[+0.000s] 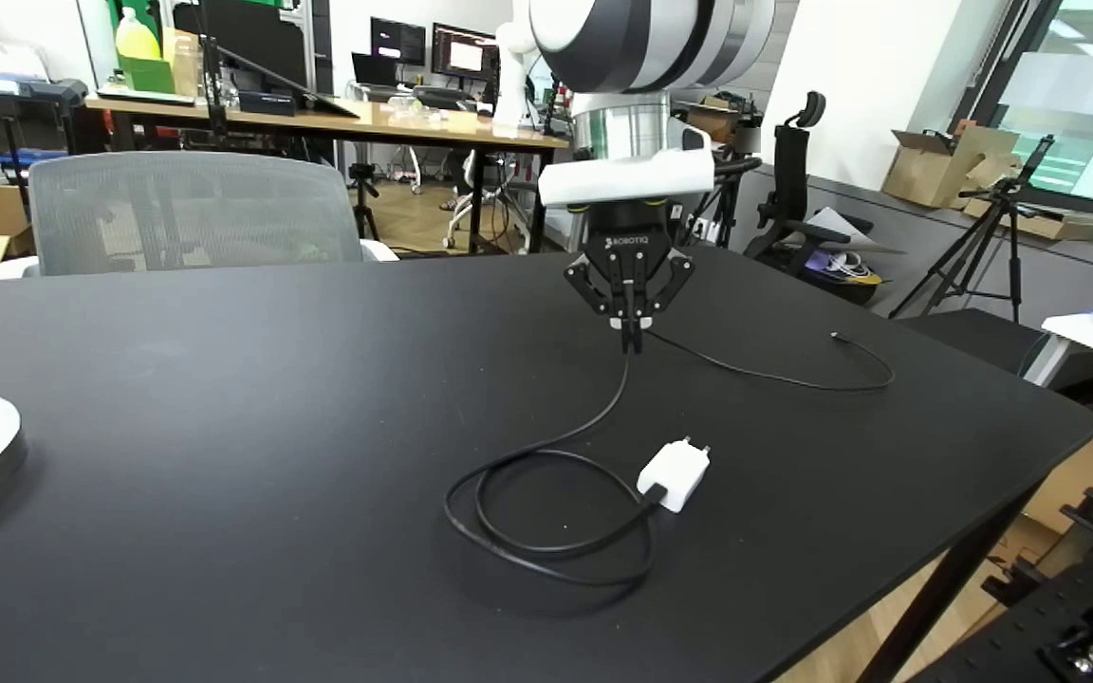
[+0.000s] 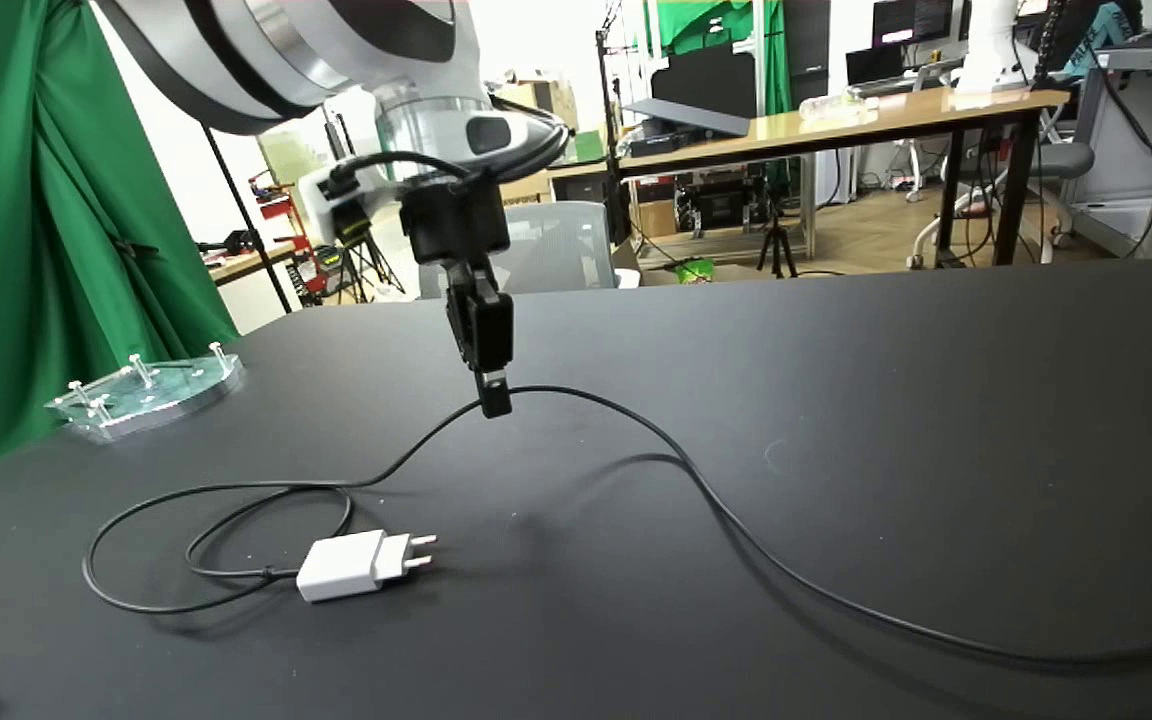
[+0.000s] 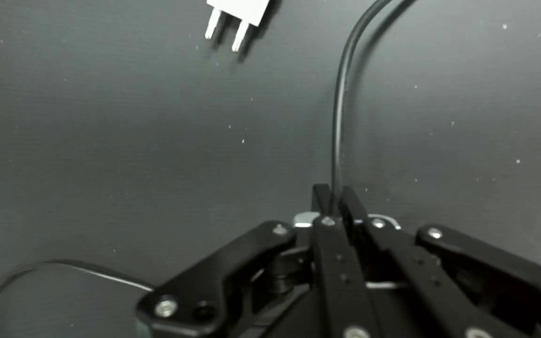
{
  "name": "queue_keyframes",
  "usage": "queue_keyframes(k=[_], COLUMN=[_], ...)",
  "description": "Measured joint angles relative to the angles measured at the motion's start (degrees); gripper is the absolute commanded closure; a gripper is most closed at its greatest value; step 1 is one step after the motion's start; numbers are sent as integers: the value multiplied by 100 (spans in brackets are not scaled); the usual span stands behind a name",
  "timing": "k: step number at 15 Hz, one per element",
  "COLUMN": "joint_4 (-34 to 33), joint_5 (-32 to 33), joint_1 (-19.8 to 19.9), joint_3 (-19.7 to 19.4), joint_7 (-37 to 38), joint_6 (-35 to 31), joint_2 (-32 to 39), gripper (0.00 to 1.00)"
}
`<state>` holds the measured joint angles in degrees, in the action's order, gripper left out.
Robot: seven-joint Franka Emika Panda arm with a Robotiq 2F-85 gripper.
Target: Spread the charger cable
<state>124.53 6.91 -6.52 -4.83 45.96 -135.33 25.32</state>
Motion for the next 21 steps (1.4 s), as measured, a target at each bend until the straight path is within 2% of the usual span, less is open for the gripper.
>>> queue_keyframes(k=[2, 3, 4, 10, 14, 17, 21], joint_4=[0, 0, 0, 1, 29, 84, 120], joint_5=[36, 46, 47, 107, 407, 434, 309], joint_1=[-61, -91, -119, -289, -510, -516, -273], joint_3=[-105, -142, -169, -173, -168, -97, 118], joint_7=[56, 76, 89, 76, 46, -132, -1192], joint_6=[-222, -294, -343, -321, -52, 458, 1595], joint_2=[84, 114, 135, 86, -301, -816, -1574], gripper=[98, 69, 68, 27, 2, 0, 0])
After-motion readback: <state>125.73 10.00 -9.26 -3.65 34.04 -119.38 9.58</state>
